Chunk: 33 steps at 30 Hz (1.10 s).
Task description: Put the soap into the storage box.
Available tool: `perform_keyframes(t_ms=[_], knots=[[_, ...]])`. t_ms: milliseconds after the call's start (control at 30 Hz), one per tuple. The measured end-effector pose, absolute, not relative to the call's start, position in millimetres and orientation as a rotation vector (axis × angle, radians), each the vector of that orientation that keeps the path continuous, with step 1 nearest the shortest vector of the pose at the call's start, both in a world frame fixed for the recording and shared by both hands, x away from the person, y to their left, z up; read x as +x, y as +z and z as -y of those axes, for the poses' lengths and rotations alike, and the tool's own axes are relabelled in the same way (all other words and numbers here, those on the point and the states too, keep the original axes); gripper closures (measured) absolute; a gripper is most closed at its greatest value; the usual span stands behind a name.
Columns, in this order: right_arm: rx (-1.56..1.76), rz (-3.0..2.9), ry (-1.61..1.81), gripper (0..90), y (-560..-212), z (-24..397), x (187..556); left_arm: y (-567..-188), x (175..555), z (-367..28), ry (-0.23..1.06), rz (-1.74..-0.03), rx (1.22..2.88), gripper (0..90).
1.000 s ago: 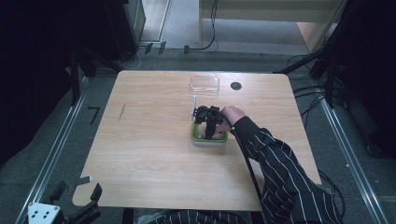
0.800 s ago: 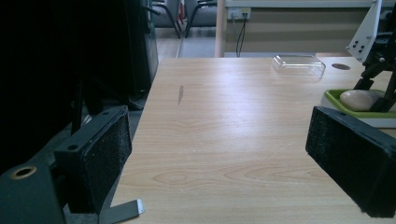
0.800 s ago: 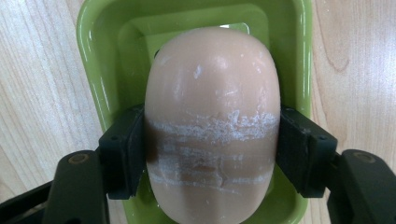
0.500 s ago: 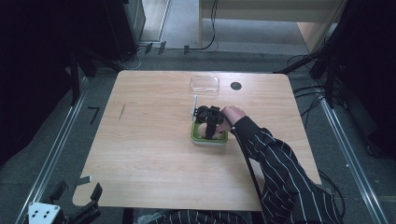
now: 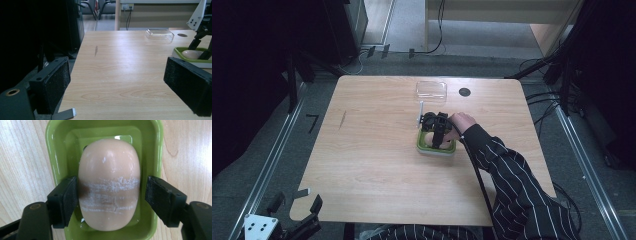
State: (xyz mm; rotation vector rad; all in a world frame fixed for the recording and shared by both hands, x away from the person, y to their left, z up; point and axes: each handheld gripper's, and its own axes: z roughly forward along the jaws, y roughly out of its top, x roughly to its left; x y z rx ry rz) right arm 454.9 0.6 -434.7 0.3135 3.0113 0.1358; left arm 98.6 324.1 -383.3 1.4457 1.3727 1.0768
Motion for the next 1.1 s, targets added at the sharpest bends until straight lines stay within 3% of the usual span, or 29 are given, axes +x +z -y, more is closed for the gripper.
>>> perform_keyframes(t_ms=[667, 1100], knots=[[0.485, -3.001, 0.204, 11.2, -416, 17, 443, -383, 103, -323, 1.063, -1.35, 1.455, 7.2], [0.68, -2.93, 0.215, 11.0, -411, 57, 428, -383, 112, -321, 1.041, -1.323, 1.47, 7.2]])
